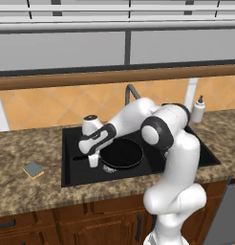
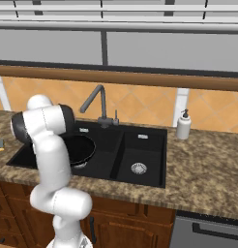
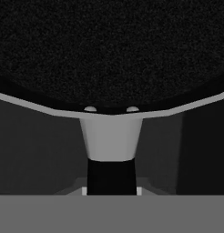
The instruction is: Pick the pan and sponge and place them into the sink. Then turn on the water.
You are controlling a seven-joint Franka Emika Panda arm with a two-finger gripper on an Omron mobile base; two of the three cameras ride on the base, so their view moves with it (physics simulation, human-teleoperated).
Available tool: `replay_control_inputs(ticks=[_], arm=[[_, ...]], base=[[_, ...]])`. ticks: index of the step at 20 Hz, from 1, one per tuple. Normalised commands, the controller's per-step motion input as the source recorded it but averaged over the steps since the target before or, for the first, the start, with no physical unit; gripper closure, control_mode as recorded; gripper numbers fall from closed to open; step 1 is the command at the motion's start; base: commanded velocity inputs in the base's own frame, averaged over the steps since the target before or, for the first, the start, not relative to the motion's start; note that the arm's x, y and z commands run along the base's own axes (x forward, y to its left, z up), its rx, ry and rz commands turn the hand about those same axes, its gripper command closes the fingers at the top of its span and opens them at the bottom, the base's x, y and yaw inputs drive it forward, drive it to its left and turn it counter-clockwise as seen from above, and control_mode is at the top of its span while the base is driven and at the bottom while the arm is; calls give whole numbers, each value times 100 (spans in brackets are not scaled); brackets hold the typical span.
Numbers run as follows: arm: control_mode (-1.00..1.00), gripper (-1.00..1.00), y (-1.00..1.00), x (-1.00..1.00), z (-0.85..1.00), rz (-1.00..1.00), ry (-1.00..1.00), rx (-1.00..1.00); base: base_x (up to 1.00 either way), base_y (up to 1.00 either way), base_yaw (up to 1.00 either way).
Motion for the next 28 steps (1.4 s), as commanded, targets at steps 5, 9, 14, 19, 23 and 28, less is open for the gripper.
replay_control_inputs(ticks=[5, 9, 14, 19, 23, 28], arm=[[-100, 100, -4, 57, -36, -4, -3, 0], [-100, 100, 0, 55, -36, 0, 0, 0], [-100, 100, 0, 31, -60, 0, 2, 0], [-100, 100, 0, 7, -62, 0, 0, 0], [-100, 100, 0, 26, -43, 0, 0, 0], [-100, 100, 0, 42, -48, 0, 0, 0]], base=[[0, 0, 0], [0, 0, 0], [0, 0, 0], [0, 0, 0], [0, 0, 0], [0, 0, 0]])
